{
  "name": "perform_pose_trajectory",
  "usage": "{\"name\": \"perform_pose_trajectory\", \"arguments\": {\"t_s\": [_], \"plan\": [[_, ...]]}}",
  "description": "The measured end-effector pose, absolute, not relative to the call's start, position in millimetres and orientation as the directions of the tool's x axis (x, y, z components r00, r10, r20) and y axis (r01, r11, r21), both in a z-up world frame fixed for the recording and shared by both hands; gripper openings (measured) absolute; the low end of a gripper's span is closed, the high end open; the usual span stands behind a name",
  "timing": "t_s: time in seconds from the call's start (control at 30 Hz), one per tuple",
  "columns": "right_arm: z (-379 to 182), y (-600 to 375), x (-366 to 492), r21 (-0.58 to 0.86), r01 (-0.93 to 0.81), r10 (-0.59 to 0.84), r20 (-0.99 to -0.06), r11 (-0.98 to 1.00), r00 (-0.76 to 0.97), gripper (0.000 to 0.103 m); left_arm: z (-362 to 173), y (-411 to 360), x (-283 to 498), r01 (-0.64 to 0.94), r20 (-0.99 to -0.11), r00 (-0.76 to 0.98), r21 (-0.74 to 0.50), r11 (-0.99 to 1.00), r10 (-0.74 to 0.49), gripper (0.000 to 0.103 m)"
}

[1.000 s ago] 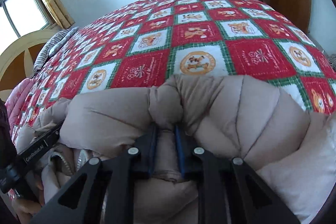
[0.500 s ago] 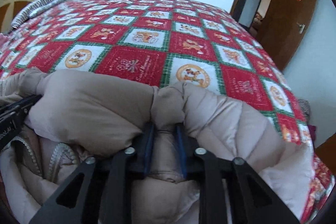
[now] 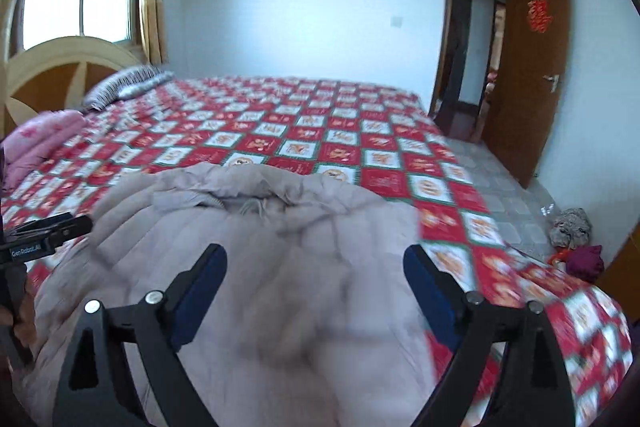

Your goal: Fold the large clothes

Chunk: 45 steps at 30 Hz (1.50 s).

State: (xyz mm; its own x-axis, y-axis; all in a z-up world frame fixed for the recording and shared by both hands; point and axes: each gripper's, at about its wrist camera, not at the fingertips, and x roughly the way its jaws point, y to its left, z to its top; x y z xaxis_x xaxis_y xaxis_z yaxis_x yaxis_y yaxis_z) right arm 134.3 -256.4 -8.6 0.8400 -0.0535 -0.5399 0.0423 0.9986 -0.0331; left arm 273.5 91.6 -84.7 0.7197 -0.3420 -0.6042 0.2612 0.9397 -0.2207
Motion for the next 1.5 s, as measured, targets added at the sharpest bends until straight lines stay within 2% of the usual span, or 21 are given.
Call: {"name": "perform_pose_trajectory", "arguments": {"t_s": [0.17, 0.27, 0.4, 0.5, 0.6, 0.73, 0.8, 1.03, 1.2, 1.27, 1.4, 1.5], "plan": [[-5, -286, 31, -0.072, 0.095, -0.119, -0.558, 0.993, 0.821, 0.096, -104, 150, 194, 0.223, -0.623, 0.707, -0.254, 0.941, -0.336, 0.084], [-13, -305, -14, -0.113, 0.162, -0.197, -0.616, 0.980, 0.763, 0.096, -122, 173, 162, 0.176, -0.633, 0.705, -0.281, 0.943, -0.320, 0.084], [-31, -323, -47, -0.012, 0.208, -0.163, -0.666, 0.978, 0.728, 0.093, -139, 186, 136, 0.158, -0.646, 0.690, -0.303, 0.940, -0.325, 0.084], [-51, -321, -54, 0.128, 0.183, -0.041, -0.703, 0.975, 0.710, 0.084, -147, 188, 125, 0.150, -0.661, 0.670, -0.328, 0.933, -0.340, 0.084], [-60, -308, -59, 0.202, 0.108, 0.066, -0.700, 0.973, 0.711, 0.082, -148, 191, 114, 0.174, -0.653, 0.661, -0.346, 0.922, -0.370, 0.084], [-84, -293, -47, 0.149, 0.110, 0.035, -0.732, 0.983, 0.680, 0.079, -148, 190, 107, 0.185, -0.652, 0.666, -0.325, 0.927, -0.362, 0.084], [-97, -293, -41, 0.190, 0.089, 0.082, -0.738, 0.978, 0.670, 0.070, -148, 190, 103, 0.183, -0.650, 0.671, -0.320, 0.930, -0.356, 0.084], [-137, -283, -21, 0.094, 0.101, 0.009, -0.776, 0.990, 0.630, 0.070, -155, 204, 87, 0.141, -0.651, 0.674, -0.350, 0.926, -0.349, 0.084], [-155, -290, -30, 0.183, 0.117, 0.078, -0.800, 0.976, 0.595, 0.070, -163, 205, 83, 0.163, -0.651, 0.650, -0.384, 0.909, -0.392, 0.084], [-155, -287, -35, 0.209, 0.100, 0.112, -0.801, 0.973, 0.588, 0.065, -170, 201, 86, 0.166, -0.664, 0.629, -0.392, 0.905, -0.403, 0.084], [-157, -282, -43, 0.184, 0.057, 0.120, -0.815, 0.981, 0.567, 0.064, -185, 199, 90, 0.157, -0.677, 0.594, -0.433, 0.887, -0.435, 0.084], [-159, -282, -45, 0.177, 0.056, 0.111, -0.805, 0.983, 0.583, 0.064, -191, 203, 88, 0.153, -0.645, 0.597, -0.492, 0.857, -0.477, 0.084]]}}
